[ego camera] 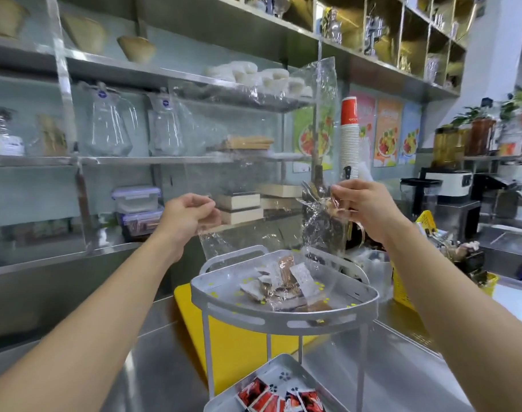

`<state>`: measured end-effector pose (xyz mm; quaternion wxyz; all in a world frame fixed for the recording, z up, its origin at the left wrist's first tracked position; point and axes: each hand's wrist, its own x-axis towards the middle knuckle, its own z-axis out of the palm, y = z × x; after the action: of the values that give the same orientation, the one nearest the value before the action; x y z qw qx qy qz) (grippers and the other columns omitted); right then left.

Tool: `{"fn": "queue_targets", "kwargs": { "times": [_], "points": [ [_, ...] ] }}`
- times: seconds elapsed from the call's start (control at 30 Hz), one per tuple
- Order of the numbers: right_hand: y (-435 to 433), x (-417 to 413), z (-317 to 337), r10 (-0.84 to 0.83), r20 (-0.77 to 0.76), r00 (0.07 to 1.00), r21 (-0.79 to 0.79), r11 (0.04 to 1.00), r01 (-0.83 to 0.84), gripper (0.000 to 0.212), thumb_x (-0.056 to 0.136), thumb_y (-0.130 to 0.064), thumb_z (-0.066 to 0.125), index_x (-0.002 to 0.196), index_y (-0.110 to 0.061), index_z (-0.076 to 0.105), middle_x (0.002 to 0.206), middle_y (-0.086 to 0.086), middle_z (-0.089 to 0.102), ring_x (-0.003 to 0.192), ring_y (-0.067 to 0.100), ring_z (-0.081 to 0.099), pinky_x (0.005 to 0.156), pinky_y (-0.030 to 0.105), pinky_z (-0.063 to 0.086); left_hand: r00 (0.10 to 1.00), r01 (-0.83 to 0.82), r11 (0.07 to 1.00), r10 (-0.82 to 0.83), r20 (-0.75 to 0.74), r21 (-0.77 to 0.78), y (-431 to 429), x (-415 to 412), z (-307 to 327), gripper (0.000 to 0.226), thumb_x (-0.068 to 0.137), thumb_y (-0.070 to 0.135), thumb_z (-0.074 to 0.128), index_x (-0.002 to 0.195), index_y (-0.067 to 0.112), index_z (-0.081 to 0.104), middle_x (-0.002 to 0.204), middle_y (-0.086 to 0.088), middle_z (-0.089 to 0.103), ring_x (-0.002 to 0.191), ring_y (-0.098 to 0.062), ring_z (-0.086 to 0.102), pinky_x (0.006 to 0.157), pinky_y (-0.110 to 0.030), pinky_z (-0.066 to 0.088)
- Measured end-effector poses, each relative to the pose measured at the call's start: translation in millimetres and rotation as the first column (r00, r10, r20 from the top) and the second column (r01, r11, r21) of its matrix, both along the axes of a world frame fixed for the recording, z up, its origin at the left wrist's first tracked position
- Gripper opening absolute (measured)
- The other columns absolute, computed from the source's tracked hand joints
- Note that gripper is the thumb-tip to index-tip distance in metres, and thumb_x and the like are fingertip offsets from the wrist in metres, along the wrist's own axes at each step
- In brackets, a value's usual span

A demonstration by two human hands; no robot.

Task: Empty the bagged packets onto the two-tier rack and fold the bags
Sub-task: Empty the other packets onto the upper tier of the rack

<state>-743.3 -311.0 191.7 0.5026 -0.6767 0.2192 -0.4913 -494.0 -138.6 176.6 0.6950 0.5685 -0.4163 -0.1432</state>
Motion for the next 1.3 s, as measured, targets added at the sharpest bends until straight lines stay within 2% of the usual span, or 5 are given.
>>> {"fn": "queue_targets", "kwargs": {
  "times": [0.27, 0.53, 0.87, 1.1, 1.3],
  "points": [
    [40.8, 28.6, 38.6, 0.1, 0.106, 0.989, -0.024, 0.995, -0.098, 0.005, 0.079, -0.008, 0.067, 0.076, -0.01, 0.064, 0.068, 0.004, 0.06, 0.052, 0.013, 0.057, 0.047, 0.022, 0.047, 0.995, -0.09, 0.987, 0.094, 0.022, -0.131, 59.5, 25.6, 45.4, 0.015, 0.084, 0.01, 0.062, 0.07, 0.012, 0.058, 0.048, 0.004, 0.067, 0.037, -0.007, 0.058, 0.038, -0.017, 0.046],
    [102.2, 114.3, 9.2, 0.222, 0.08, 0.972, -0.006, 0.975, -0.222, 0.02, 0.078, -0.012, 0.069, 0.059, -0.014, 0.064, 0.04, -0.008, 0.055, 0.034, 0.006, 0.044, 0.036, 0.015, 0.034, 0.948, -0.315, 0.945, 0.309, -0.069, -0.091, 151.2, 66.5, 15.6, 0.019, 0.086, 0.011, 0.06, 0.067, 0.016, 0.057, 0.038, 0.008, 0.061, 0.023, 0.0, 0.038, 0.028, -0.008, 0.029],
    [216.7, 218.1, -84.2, 0.415, -0.18, 0.892, 0.023, 0.908, -0.418, 0.023, 0.084, -0.008, 0.062, 0.062, -0.012, 0.059, 0.037, -0.004, 0.057, 0.031, 0.008, 0.047, 0.034, 0.015, 0.034, 0.813, -0.519, 0.837, 0.545, -0.204, 0.17, 310.5, 130.8, -93.8, 0.017, 0.085, 0.022, 0.062, 0.071, 0.013, 0.059, 0.038, 0.007, 0.058, 0.025, -0.002, 0.031, 0.034, -0.011, 0.03],
    [296.0, 274.9, -175.6, 0.505, -0.389, 0.77, 0.215, 0.863, -0.457, 0.023, 0.086, -0.004, 0.059, 0.063, -0.008, 0.056, 0.049, 0.006, 0.056, 0.031, 0.007, 0.048, 0.034, 0.016, 0.035, 0.665, -0.621, 0.697, 0.711, -0.229, 0.359, 409.0, 150.7, -177.3, 0.023, 0.083, 0.017, 0.063, 0.063, 0.012, 0.055, 0.031, 0.006, 0.044, 0.026, -0.006, 0.034, 0.032, -0.011, 0.024],
    [360.8, 305.9, -242.1, 0.614, -0.439, 0.656, 0.375, 0.789, -0.487, 0.03, 0.085, -0.004, 0.061, 0.056, -0.008, 0.054, 0.032, -0.003, 0.053, 0.027, 0.007, 0.046, 0.034, 0.014, 0.035, 0.554, -0.643, 0.613, 0.786, -0.274, 0.458, 482.0, 151.9, -225.8, 0.02, 0.084, 0.016, 0.06, 0.065, 0.013, 0.055, 0.051, -0.009, 0.037, 0.045, -0.016, 0.033, 0.041, -0.019, 0.032]
  ]
}}
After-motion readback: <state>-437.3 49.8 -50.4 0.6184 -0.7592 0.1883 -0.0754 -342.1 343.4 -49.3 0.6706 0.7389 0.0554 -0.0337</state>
